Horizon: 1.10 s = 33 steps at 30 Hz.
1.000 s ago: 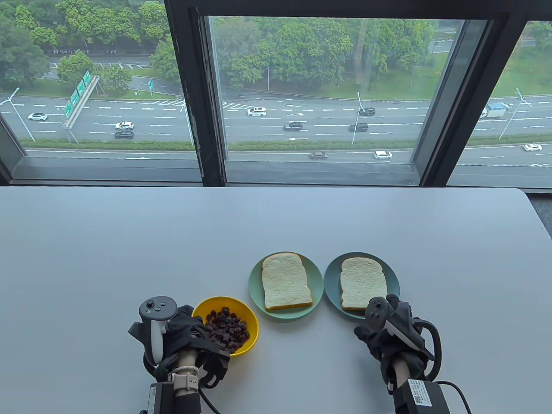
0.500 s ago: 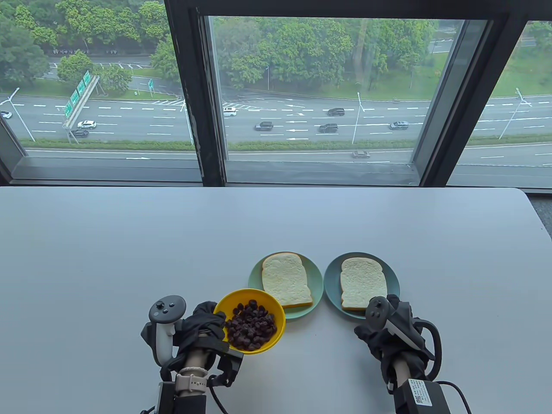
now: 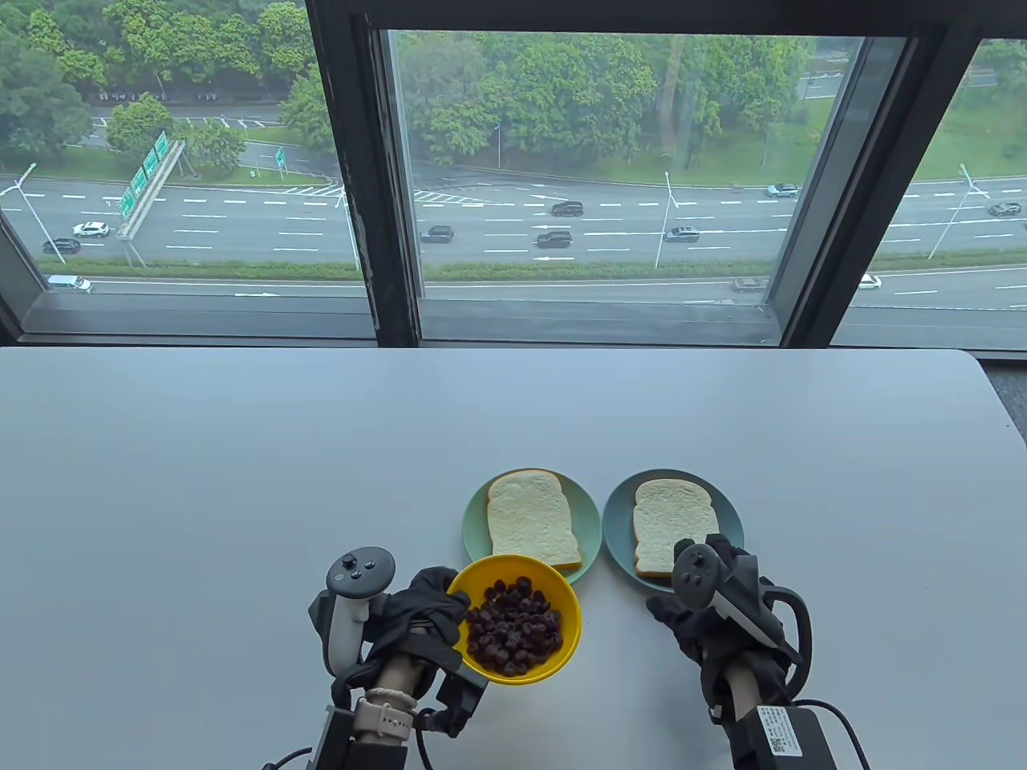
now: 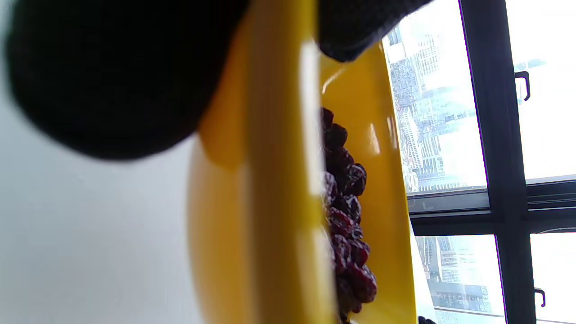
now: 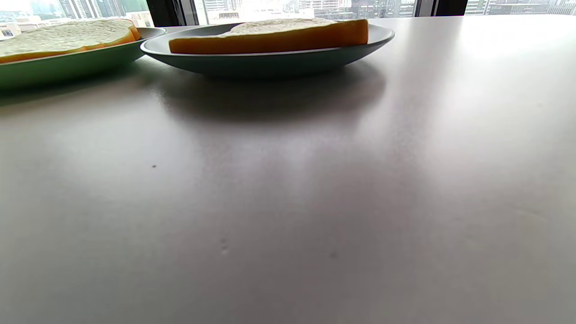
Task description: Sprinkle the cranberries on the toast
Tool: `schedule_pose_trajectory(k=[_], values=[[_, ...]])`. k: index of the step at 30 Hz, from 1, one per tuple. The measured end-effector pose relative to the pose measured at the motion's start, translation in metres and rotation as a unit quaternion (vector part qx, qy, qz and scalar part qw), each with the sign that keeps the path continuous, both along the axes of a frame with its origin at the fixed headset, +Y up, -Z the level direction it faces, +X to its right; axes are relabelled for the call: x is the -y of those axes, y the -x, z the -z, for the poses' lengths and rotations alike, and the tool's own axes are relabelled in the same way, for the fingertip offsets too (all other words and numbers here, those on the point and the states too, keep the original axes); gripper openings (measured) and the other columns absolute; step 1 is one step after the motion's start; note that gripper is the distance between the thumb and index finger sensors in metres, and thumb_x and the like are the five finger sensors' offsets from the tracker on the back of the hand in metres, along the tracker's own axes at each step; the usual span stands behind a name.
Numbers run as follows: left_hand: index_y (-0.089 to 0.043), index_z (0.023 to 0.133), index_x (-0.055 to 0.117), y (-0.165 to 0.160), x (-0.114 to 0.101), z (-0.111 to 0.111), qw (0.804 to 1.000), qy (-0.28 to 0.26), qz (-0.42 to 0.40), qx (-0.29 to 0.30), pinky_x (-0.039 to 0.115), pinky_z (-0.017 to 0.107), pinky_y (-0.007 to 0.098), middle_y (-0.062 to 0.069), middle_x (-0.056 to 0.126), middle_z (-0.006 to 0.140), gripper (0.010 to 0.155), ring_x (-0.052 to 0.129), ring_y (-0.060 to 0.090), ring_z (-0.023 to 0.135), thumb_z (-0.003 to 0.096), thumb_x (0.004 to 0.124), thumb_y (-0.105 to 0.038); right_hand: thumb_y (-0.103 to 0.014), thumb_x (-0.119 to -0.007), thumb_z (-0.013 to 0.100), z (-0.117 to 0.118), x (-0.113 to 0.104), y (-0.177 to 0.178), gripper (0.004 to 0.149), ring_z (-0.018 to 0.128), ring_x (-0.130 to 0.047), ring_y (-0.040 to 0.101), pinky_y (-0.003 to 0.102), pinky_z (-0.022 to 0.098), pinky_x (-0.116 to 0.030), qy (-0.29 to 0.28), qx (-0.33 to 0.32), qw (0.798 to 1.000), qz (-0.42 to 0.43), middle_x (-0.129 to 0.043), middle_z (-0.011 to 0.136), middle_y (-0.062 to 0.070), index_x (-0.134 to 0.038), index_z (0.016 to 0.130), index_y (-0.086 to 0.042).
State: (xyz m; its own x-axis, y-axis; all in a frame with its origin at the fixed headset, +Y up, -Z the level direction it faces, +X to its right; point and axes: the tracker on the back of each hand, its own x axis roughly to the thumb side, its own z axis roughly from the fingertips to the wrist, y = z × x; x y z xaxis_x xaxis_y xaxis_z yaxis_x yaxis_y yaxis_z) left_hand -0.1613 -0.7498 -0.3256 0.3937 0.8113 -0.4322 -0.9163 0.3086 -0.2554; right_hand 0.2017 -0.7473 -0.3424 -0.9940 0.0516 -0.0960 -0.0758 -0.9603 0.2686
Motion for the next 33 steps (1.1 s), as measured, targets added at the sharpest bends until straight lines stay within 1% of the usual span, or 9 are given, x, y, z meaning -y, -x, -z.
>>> schedule_pose_trajectory(k=[4, 8, 13, 17, 20, 25, 29, 33], values=[[-0.018, 0.093, 0.063, -0.012, 0.002, -0.001, 1.000, 0.005, 0.013, 0.025, 0.097, 0.008, 0.033, 0.017, 0.078, 0.062, 0.053, 0.086, 0.036, 0.034, 0.0429, 0.077, -0.028, -0.069, -0.046, 0.039, 0.000, 0.001, -0.001, 0.081, 0.100, -0.021, 0.044, 0.065, 0.069, -0.041, 0.003, 0.001, 1.000, 0.003, -0.007, 0.107, 0.014, -0.011, 0.102, -0.032], [-0.018, 0.093, 0.063, -0.023, 0.005, -0.001, 0.998, 0.011, 0.026, 0.049, 0.097, 0.008, 0.033, 0.017, 0.078, 0.062, 0.053, 0.086, 0.036, 0.034, 0.0429, 0.077, -0.028, -0.069, -0.046, 0.040, 0.000, -0.005, 0.001, 0.081, 0.100, -0.021, 0.044, 0.065, 0.069, -0.041, -0.003, -0.003, 1.000, 0.017, -0.008, 0.107, 0.015, -0.011, 0.102, -0.032], [-0.017, 0.093, 0.062, -0.036, 0.006, -0.003, 0.997, 0.012, 0.032, 0.074, 0.097, 0.008, 0.034, 0.017, 0.078, 0.062, 0.053, 0.086, 0.036, 0.035, 0.0430, 0.077, -0.028, -0.069, -0.046, 0.040, -0.002, -0.024, 0.018, 0.081, 0.101, -0.020, 0.044, 0.065, 0.070, -0.041, -0.040, -0.035, 0.997, 0.051, -0.007, 0.107, 0.014, -0.011, 0.103, -0.032], [-0.018, 0.093, 0.062, -0.044, 0.007, -0.005, 0.996, 0.013, 0.028, 0.085, 0.097, 0.009, 0.034, 0.017, 0.078, 0.062, 0.053, 0.086, 0.036, 0.035, 0.0430, 0.077, -0.028, -0.069, -0.048, 0.040, -0.005, -0.040, 0.043, 0.081, 0.101, -0.022, 0.044, 0.064, 0.070, -0.044, -0.072, -0.088, 0.992, 0.061, -0.008, 0.107, 0.014, -0.012, 0.103, -0.032], [-0.017, 0.093, 0.062, -0.047, 0.007, -0.005, 0.996, 0.014, 0.026, 0.087, 0.097, 0.009, 0.034, 0.017, 0.078, 0.062, 0.053, 0.086, 0.036, 0.035, 0.0430, 0.077, -0.027, -0.068, -0.051, 0.040, -0.009, -0.048, 0.061, 0.082, 0.101, -0.026, 0.043, 0.062, 0.070, -0.047, -0.083, -0.126, 0.987, 0.054, -0.010, 0.107, 0.014, -0.013, 0.103, -0.032], [-0.017, 0.093, 0.062, -0.047, 0.007, -0.006, 0.997, 0.015, 0.015, 0.075, 0.098, 0.009, 0.034, 0.017, 0.078, 0.062, 0.054, 0.086, 0.036, 0.035, 0.0430, 0.076, -0.027, -0.065, -0.057, 0.040, -0.020, -0.059, 0.091, 0.083, 0.101, -0.035, 0.041, 0.055, 0.069, -0.056, -0.086, -0.190, 0.976, 0.060, -0.015, 0.108, 0.014, -0.015, 0.103, -0.032], [-0.017, 0.094, 0.061, -0.044, 0.008, -0.006, 0.998, 0.018, -0.004, 0.058, 0.098, 0.009, 0.034, 0.017, 0.077, 0.063, 0.054, 0.086, 0.036, 0.036, 0.0433, 0.076, -0.027, -0.061, -0.063, 0.040, -0.027, -0.062, 0.110, 0.082, 0.099, -0.044, 0.040, 0.047, 0.067, -0.065, -0.069, -0.231, 0.967, 0.080, -0.021, 0.108, 0.014, -0.019, 0.103, -0.030], [-0.017, 0.094, 0.060, -0.040, 0.009, -0.007, 0.999, 0.022, -0.031, 0.030, 0.098, 0.010, 0.034, 0.017, 0.077, 0.063, 0.054, 0.086, 0.036, 0.036, 0.0436, 0.076, -0.027, -0.057, -0.068, 0.040, -0.033, -0.060, 0.125, 0.082, 0.098, -0.045, 0.039, 0.044, 0.067, -0.067, -0.042, -0.261, 0.960, 0.090, -0.022, 0.107, 0.014, -0.024, 0.103, -0.028]])
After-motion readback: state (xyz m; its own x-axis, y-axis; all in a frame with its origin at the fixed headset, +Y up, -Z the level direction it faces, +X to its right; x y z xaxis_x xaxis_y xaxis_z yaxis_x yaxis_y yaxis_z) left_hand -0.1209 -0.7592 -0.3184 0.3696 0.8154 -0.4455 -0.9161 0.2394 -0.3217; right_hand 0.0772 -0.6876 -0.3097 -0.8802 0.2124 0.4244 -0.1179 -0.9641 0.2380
